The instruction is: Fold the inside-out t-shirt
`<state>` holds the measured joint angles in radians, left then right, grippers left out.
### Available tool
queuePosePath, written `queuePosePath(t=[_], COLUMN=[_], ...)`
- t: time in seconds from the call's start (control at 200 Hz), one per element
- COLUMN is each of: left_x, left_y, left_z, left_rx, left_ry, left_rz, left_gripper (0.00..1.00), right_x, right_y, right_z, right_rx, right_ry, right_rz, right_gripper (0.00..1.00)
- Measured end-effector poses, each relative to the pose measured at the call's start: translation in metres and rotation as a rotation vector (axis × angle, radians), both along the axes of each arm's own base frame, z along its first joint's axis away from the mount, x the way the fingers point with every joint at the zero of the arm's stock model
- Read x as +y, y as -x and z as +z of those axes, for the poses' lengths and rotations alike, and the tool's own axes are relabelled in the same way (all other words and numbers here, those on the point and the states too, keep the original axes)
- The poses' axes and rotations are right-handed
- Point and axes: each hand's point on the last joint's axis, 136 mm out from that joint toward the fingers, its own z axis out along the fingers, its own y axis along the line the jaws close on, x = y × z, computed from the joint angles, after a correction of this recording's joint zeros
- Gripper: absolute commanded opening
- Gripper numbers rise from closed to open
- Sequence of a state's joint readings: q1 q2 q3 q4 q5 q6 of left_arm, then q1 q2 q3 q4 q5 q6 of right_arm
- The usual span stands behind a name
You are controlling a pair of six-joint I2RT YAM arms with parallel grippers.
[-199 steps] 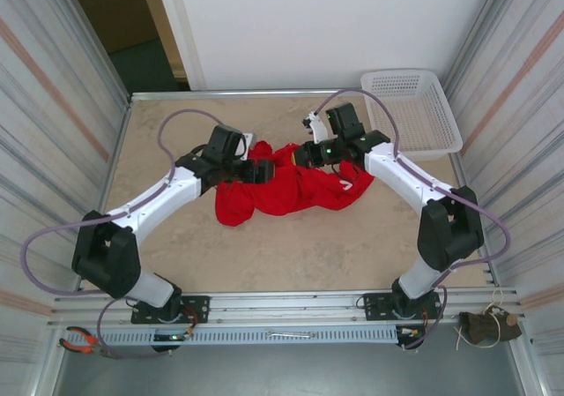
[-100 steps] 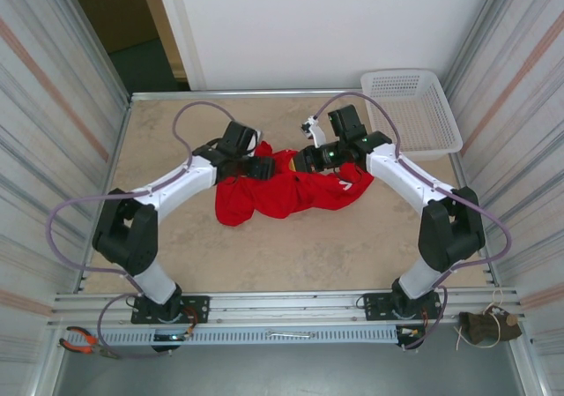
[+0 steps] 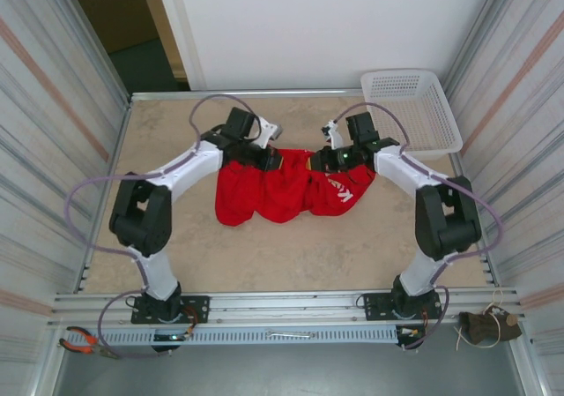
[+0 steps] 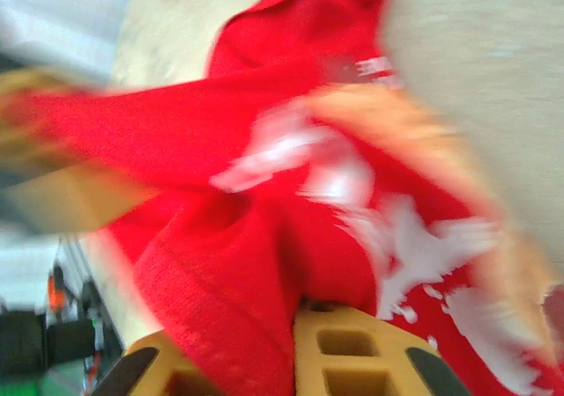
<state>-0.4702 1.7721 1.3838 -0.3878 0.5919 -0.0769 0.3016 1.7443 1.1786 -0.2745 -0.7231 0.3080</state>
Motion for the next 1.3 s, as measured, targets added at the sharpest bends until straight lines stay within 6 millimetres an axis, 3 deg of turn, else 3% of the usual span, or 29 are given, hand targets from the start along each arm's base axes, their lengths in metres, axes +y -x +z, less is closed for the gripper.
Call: queuePosePath(t=[0.09,0.145,0.255,0.371,0.486,0.601,0.711,0.882,0.972,1.037,1.102,1.157,1.303], left_x=[-0.005,-0.005,-0.004,-0.005,-0.005,-0.005,-0.005,-0.005,-0.005,-0.006,-0.006,-0.006,-0.003], left_y=[0.019,0.032,0.050,0.058,0.062,0.064,0.065,0.065,0.066,0.065,0.065,0.065,0.061], left_z=[0.056,0.087,0.124,0.133,0.137,0.139,0.143,0.144,0.146,0.147,0.148,0.149,0.150], left_rx=[-0.023,-0.040,-0.053,-0.027,-0.010,-0.001,-0.004,0.005,0.008,0.008,0.007,0.006,0.004], left_ry=[0.188,0.295,0.449,0.522,0.559,0.585,0.598,0.603,0.607,0.612,0.616,0.619,0.627], left_rz=[-0.088,-0.137,-0.216,-0.266,-0.293,-0.308,-0.315,-0.314,-0.317,-0.317,-0.317,-0.316,-0.302], left_gripper=[0.00,0.00,0.00,0.00,0.00,0.00,0.00,0.00,0.00,0.00,0.00,0.00,0.00], right_x=[-0.008,-0.010,-0.014,-0.024,-0.034,-0.031,-0.018,0.010,0.023,0.028,0.031,0.034,0.034], right_y=[-0.015,-0.017,-0.011,0.009,0.029,0.050,0.058,0.058,0.060,0.059,0.054,0.051,0.052], right_z=[-0.033,-0.044,-0.036,0.006,0.071,0.123,0.132,0.111,0.101,0.096,0.093,0.091,0.093], right_rx=[0.079,0.112,0.096,-0.002,-0.171,-0.319,-0.344,-0.305,-0.290,-0.282,-0.273,-0.273,-0.265], right_ry=[0.028,0.043,0.063,0.073,0.050,-0.001,-0.012,0.021,0.034,0.040,0.040,0.041,0.025], right_rz=[-0.083,-0.125,-0.184,-0.231,-0.277,-0.263,-0.220,-0.137,-0.099,-0.086,-0.085,-0.081,-0.069], right_gripper=[0.44,0.46,0.50,0.57,0.68,0.70,0.69,0.67,0.61,0.48,0.27,0.01,0.00])
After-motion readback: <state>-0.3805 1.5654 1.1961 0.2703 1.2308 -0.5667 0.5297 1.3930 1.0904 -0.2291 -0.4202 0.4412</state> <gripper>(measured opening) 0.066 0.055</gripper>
